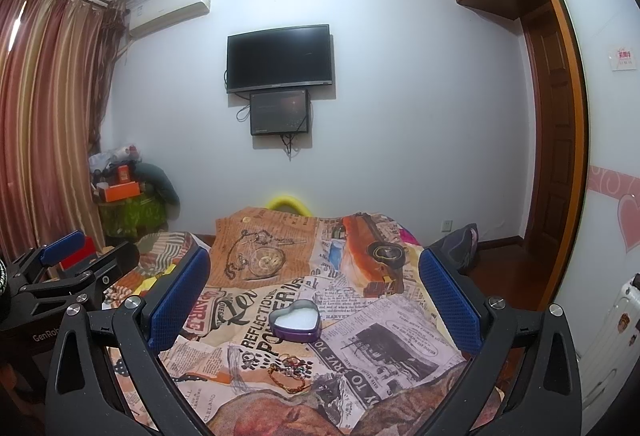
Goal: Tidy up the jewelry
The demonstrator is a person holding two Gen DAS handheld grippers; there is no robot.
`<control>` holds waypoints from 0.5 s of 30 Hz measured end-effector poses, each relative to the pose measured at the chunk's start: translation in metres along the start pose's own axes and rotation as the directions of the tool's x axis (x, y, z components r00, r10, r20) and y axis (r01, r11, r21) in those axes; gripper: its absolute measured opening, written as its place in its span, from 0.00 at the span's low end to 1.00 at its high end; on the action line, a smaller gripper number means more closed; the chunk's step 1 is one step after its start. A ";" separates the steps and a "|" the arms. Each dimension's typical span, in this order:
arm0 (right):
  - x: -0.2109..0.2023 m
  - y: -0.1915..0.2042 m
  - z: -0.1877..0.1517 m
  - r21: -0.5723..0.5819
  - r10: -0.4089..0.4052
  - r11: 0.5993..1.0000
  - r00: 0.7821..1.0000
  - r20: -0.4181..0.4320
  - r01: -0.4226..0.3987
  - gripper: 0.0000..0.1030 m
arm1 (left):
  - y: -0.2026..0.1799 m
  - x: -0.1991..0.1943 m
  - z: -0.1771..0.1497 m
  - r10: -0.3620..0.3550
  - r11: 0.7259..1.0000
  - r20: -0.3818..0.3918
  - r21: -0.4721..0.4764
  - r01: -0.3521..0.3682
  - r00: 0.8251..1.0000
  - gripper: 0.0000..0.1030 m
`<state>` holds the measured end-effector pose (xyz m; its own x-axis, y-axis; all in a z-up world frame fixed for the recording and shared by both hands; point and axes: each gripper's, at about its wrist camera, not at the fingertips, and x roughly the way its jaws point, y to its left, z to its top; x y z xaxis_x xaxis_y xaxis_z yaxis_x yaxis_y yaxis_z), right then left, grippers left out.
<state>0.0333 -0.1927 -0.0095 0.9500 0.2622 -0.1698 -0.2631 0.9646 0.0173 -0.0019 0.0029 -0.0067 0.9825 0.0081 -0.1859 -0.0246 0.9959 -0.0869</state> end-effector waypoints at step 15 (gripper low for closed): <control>-0.002 -0.005 0.000 0.000 0.001 1.000 1.000 -0.001 -0.001 1.00 | -0.002 0.001 -0.003 0.000 1.000 -0.001 0.001 0.000 1.000 1.00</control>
<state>0.0327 -0.1983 -0.0093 0.9496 0.2632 -0.1704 -0.2642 0.9643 0.0173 -0.0016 0.0006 -0.0095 0.9824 0.0080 -0.1866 -0.0244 0.9960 -0.0856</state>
